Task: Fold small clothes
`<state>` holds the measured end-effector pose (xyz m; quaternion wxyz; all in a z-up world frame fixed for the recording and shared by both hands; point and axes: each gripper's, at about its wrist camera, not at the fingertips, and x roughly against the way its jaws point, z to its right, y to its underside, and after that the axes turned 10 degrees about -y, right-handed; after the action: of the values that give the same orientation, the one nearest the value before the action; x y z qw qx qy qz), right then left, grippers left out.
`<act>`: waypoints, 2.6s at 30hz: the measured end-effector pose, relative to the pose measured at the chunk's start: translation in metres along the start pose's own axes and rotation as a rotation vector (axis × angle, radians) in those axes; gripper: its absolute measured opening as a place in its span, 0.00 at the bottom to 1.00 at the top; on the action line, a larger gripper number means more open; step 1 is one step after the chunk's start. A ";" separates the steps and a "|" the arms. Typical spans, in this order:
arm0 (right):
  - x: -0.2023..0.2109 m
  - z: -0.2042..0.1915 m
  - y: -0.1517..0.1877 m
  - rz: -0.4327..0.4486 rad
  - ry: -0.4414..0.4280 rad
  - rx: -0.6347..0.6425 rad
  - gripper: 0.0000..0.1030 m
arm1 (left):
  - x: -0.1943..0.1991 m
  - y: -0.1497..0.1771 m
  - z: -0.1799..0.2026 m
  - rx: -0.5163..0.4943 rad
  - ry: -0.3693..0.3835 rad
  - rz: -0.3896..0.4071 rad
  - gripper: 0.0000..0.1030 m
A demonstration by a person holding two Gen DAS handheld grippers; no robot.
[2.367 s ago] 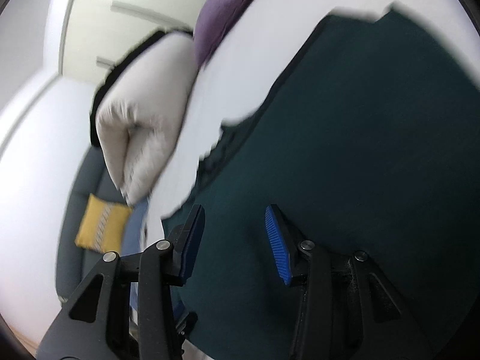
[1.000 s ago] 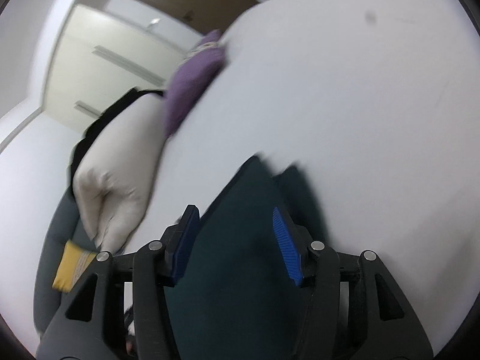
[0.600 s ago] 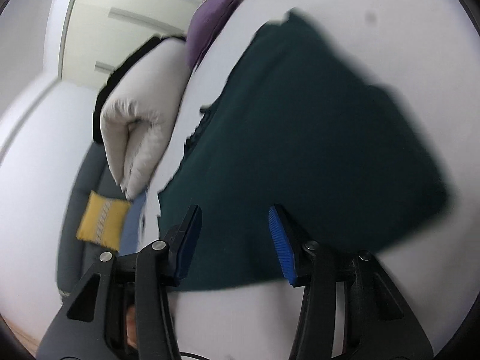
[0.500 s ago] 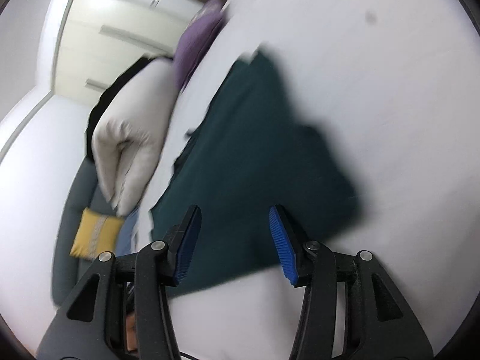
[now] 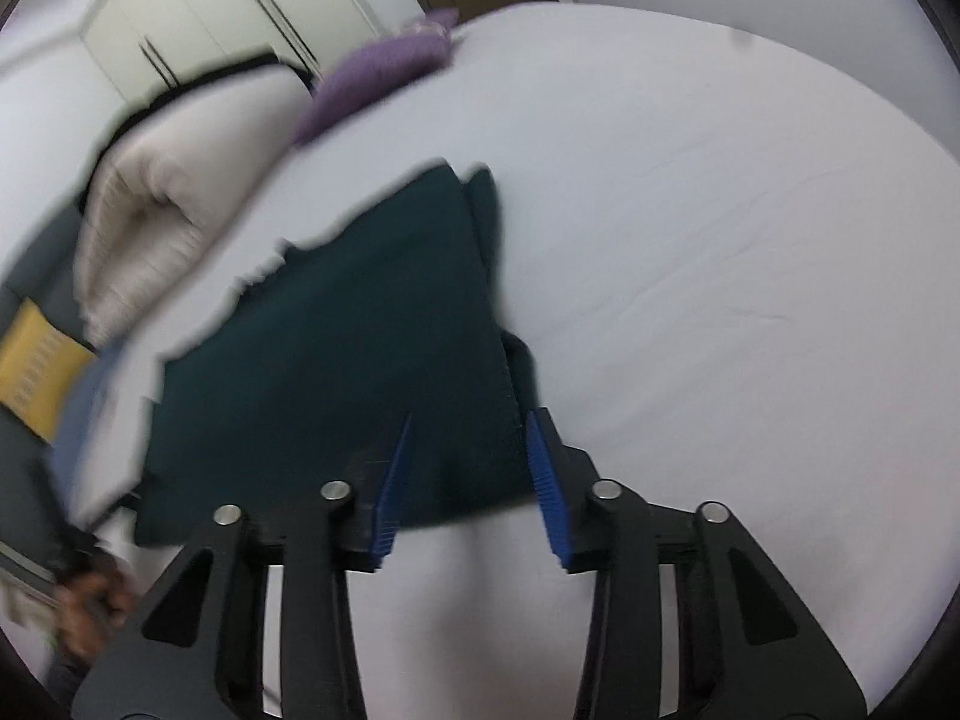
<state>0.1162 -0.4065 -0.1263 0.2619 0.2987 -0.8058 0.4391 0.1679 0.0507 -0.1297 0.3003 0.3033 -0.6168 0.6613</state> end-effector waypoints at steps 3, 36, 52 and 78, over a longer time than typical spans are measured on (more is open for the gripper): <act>-0.010 0.002 0.003 -0.007 0.037 0.004 0.06 | -0.001 0.001 -0.001 -0.008 0.000 -0.001 0.68; -0.094 -0.037 -0.027 -0.117 -0.417 -0.153 0.27 | -0.007 0.004 -0.003 -0.088 0.000 -0.019 0.66; -0.001 0.087 -0.041 0.056 -0.362 -0.384 0.53 | 0.019 -0.012 0.009 0.047 0.176 -0.011 0.65; -0.106 0.023 -0.037 -0.181 -0.394 -0.483 0.14 | -0.024 -0.011 0.033 0.070 0.232 -0.107 0.63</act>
<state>0.2116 -0.4158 -0.1898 0.2021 0.3774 -0.8922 0.1437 0.1930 0.0183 -0.1396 0.3938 0.2674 -0.5373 0.6962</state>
